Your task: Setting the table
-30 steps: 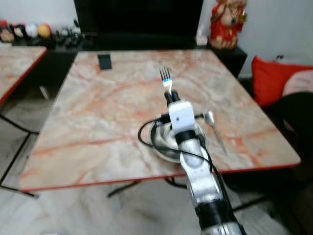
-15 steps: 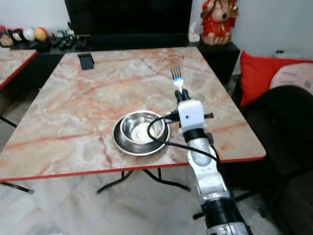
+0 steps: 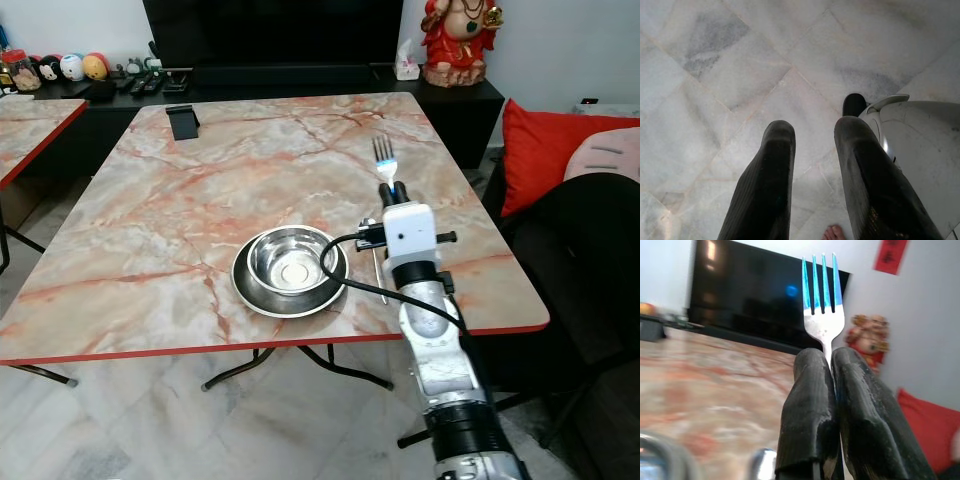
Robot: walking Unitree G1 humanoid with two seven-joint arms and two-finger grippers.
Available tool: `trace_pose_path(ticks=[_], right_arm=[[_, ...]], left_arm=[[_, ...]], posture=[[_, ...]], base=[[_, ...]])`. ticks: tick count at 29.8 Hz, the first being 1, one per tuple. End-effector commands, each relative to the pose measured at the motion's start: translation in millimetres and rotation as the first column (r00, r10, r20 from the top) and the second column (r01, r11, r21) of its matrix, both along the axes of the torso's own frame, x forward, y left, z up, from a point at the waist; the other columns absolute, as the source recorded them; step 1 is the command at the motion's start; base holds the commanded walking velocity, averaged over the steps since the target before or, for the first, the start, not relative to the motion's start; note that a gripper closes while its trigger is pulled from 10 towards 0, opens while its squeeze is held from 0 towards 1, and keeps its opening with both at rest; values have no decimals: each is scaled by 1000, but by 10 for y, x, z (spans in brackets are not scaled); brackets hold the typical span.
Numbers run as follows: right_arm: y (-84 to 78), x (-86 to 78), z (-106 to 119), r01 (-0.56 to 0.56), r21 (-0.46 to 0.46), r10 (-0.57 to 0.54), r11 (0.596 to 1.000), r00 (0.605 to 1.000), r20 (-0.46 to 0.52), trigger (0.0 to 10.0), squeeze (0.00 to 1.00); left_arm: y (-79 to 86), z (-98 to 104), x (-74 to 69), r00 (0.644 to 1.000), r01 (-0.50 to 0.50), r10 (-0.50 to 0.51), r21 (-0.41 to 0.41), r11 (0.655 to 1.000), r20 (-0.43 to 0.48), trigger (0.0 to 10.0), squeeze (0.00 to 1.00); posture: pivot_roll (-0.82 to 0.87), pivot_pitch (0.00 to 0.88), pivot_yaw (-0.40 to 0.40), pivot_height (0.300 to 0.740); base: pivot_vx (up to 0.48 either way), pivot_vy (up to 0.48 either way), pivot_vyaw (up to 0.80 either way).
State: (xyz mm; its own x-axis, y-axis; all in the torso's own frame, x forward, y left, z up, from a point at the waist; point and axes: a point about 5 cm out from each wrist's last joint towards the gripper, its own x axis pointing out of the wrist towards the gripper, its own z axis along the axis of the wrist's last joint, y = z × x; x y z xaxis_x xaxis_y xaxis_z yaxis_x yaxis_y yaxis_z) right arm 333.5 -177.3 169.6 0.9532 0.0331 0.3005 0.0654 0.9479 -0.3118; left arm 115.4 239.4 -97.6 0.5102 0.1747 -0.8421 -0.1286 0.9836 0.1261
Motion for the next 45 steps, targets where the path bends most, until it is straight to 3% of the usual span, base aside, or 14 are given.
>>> trace_pose_path(ticks=[1, 2, 5, 9, 21, 27, 45], right_arm=[[-118, 34, 46, 45, 6, -45, 999, 999, 2, 10000, 0], [-146, 35, 48, 54, 1, -54, 999, 999, 0, 10000, 0], [-438, 37, 62, 122, -53, -123, 991, 992, -20, 10000, 0], [-610, 27, 70, 164, -67, -167, 984, 986, -31, 10000, 0], [-402, 66, 27, 108, -64, -110, 992, 993, -35, 10000, 0], [-402, 75, 30, 108, -55, -110, 993, 993, -36, 10000, 0], [-394, 87, 15, 111, -43, -113, 993, 993, -43, 10000, 0]], left_arm=[[38, 4, -15, 1000, 5, -5, 11, 1000, -11, 10000, 0], [39, 4, -15, 1000, 5, -5, 11, 1000, -11, 10000, 0], [47, 7, -12, 1000, 5, -4, 14, 1000, -11, 10000, 0], [58, 9, -12, 1000, 3, -3, 17, 1000, -13, 10000, 0], [63, 9, -15, 1000, -19, 19, 12, 1000, -8, 10000, 0], [67, 10, -15, 1000, -21, 21, 16, 1000, -10, 10000, 0], [66, 11, -12, 1000, -10, 10, 13, 1000, -9, 10000, 0]], posture=[[-82, 0, 37, 732], [-84, 0, 40, 732], [-87, 0, 45, 732], [-94, 0, 52, 732], [-84, 0, 55, 732], [-83, 0, 54, 732], [-81, 0, 55, 732]], base=[[0, 0, 0], [0, 0, 0], [0, 0, 0], [0, 0, 0], [0, 0, 0], [0, 423, 0], [0, 0, 0]])
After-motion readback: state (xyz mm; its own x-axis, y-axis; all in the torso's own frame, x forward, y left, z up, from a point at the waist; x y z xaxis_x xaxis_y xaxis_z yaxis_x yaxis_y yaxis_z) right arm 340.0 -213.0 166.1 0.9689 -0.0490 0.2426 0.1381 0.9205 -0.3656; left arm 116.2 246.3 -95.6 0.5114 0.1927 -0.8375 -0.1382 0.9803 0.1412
